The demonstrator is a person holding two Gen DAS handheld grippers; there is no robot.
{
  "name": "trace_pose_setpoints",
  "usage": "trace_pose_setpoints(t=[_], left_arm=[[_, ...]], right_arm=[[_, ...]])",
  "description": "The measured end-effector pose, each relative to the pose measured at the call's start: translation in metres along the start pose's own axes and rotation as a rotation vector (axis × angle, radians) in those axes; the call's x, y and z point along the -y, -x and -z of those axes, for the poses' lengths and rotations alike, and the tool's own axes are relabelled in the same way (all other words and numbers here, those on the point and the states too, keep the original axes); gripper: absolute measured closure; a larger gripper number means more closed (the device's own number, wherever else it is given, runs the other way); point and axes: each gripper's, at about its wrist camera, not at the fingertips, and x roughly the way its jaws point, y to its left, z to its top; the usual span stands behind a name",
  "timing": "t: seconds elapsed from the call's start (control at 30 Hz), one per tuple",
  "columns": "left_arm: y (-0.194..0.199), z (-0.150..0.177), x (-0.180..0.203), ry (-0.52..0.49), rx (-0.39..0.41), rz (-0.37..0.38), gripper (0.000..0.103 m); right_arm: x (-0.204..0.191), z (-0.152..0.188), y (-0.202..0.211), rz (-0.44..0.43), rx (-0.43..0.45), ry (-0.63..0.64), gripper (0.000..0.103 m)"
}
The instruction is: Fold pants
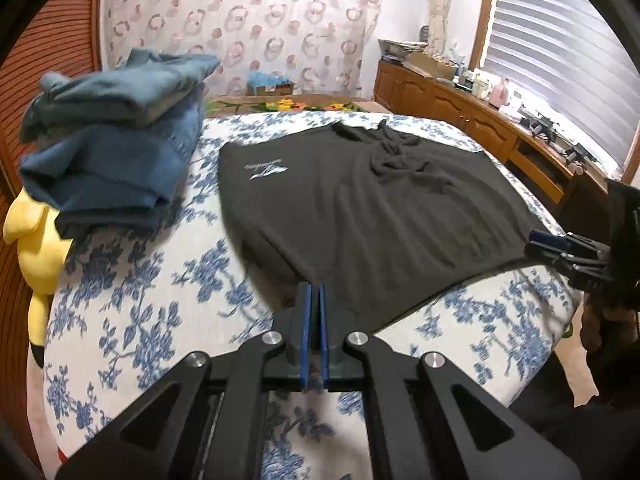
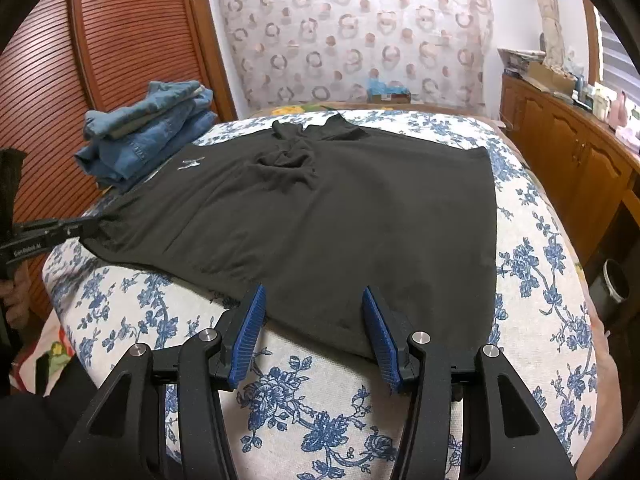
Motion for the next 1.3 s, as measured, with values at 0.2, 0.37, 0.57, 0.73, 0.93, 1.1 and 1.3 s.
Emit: trace_pose_setpoints(t=[0.2, 0.37, 0.57, 0.73, 0.93, 1.1, 1.3], left_arm=[[-0.001, -0.025, 0.028, -0.068, 0.031, 0.046, 0.103], [-0.005, -0.046, 0.054, -0.122, 0.053, 0.085, 0.103], [-0.014, -0.066, 0.083, -0.179, 0.053, 0.134, 0.103], [-0.019, -0.073, 0.103, -0.210, 0.044, 0.153, 0.103], [-0.015, -0.068, 0.082, -0.136, 0.025, 0.111, 0.103], [0.000, -0.061, 0.059, -0.114, 0.040, 0.037, 0.090], [0.005, -0.040, 0.041, -0.086, 0.008, -0.022, 0.062]], right_arm=[[0.004, 0.001, 0.003, 0.004, 0.009, -0.008, 0.052], [0.011, 0.002, 0.008, -0.001, 0.019, -0.019, 0.052], [0.021, 0.003, 0.015, 0.011, 0.032, -0.036, 0.052], [0.030, 0.005, 0.019, 0.014, 0.040, -0.055, 0.052], [0.033, 0.008, 0.019, 0.012, 0.039, -0.061, 0.052], [0.030, 0.007, 0.014, 0.004, 0.034, -0.061, 0.052], [0.022, 0.007, 0.010, 0.002, 0.028, -0.043, 0.052]])
